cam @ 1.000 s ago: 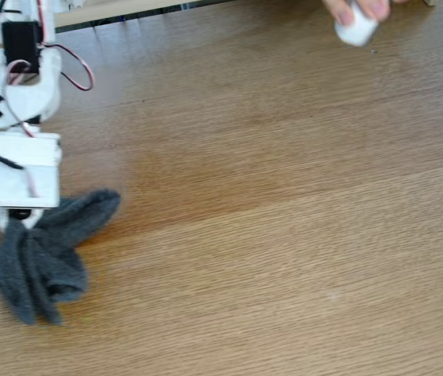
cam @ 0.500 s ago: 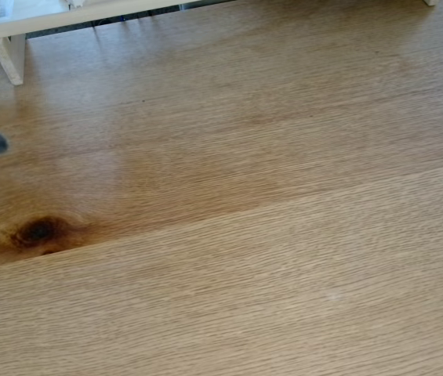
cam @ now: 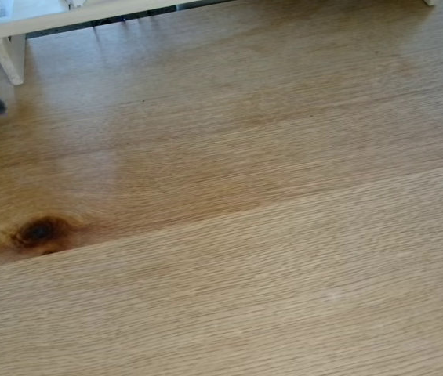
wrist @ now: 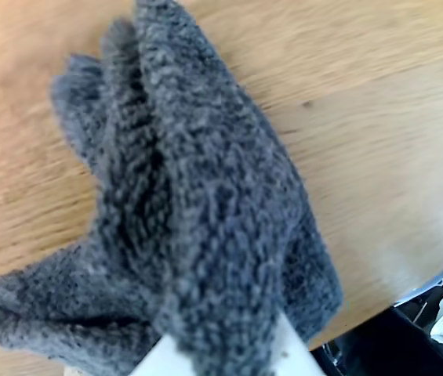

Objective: Clean the area in front of the robot

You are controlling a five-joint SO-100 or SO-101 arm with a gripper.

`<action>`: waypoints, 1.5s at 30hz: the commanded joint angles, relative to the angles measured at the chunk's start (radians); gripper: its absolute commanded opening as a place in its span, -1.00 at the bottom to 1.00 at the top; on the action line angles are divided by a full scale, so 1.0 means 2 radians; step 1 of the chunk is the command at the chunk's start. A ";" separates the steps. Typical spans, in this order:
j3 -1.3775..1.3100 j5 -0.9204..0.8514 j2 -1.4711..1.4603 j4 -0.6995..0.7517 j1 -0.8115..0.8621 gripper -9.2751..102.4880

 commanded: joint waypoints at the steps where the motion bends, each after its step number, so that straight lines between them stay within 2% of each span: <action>1: 0.044 0.005 0.088 -0.054 0.002 -0.69; 6: 0.097 0.051 0.116 -0.106 -0.002 -0.21; 10: 0.116 0.094 0.153 -0.156 -0.008 -0.10; 12: 0.116 0.120 0.183 -0.148 -0.022 -0.15; 15: 0.116 0.154 0.248 -0.076 -0.075 -0.29; 20: 0.123 0.262 0.351 0.019 -0.225 -0.83; 26: 0.129 0.374 0.445 0.137 -0.358 -0.84; 32: 0.230 0.383 0.581 0.186 -0.426 -0.84; 41: 0.505 0.359 0.825 0.145 -0.495 -0.84; 45: 0.624 0.359 0.935 0.170 -0.509 -0.84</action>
